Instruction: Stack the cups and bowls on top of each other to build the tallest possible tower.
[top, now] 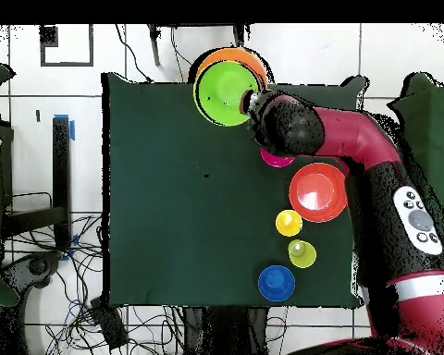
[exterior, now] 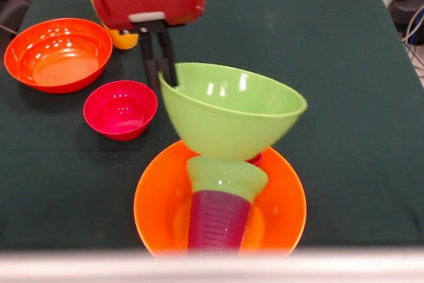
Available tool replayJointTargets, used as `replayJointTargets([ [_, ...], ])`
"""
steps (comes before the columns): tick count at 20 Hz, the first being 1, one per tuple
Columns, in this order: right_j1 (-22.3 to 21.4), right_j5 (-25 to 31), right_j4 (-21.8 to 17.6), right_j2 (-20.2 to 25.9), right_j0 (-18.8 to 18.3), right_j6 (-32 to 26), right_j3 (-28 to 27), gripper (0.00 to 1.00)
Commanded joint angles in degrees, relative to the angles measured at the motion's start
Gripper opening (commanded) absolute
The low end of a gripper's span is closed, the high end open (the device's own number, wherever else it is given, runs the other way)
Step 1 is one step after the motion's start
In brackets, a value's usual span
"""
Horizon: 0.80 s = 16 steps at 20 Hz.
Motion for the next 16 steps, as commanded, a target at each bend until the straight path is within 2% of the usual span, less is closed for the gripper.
replayJointTargets([
  [1,-0.2,-3.0,-7.8,4.5,-1.7,-15.8,5.9,0.0],
  [3,0.2,-3.4,-8.6,5.1,-2.5,-14.7,6.4,0.0],
  [4,0.2,-3.7,-9.9,5.8,-3.0,-13.7,6.9,1.0],
  [16,1.1,-4.5,-11.9,7.2,-3.2,-10.9,6.9,1.0],
])
